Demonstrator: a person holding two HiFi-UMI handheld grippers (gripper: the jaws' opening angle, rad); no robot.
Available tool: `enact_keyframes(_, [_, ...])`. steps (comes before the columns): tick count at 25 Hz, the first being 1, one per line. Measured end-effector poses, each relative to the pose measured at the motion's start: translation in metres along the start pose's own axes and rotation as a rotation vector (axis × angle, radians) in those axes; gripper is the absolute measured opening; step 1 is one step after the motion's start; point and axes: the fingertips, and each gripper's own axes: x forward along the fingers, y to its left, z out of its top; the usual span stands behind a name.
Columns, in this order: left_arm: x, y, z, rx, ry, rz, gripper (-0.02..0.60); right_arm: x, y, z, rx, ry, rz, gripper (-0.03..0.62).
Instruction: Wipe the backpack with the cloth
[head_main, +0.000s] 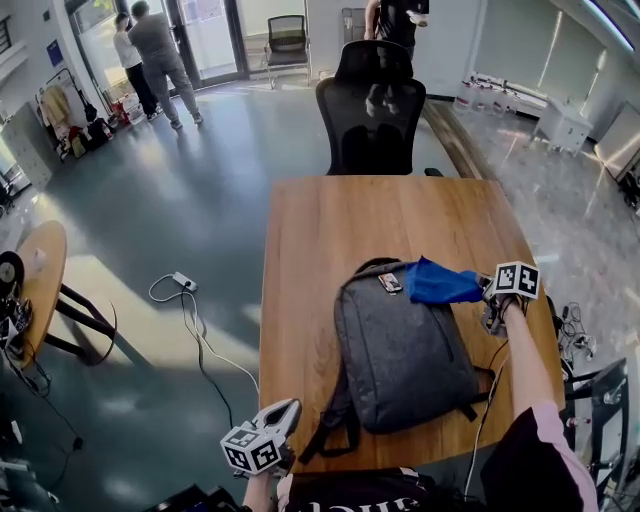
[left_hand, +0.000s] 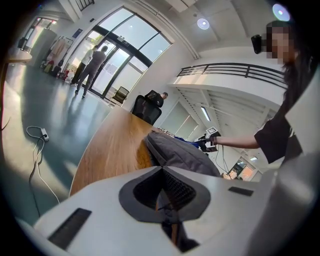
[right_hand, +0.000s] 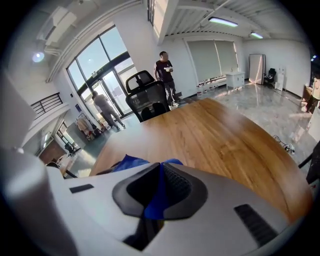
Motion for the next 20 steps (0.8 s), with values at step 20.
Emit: enact_keyframes(20, [-0.042, -0.042, 0.022, 0.169, -0.125, 0.034, 0.000, -0.209, 0.119, -0.019, -0.031, -0.461, 0.378, 0.031])
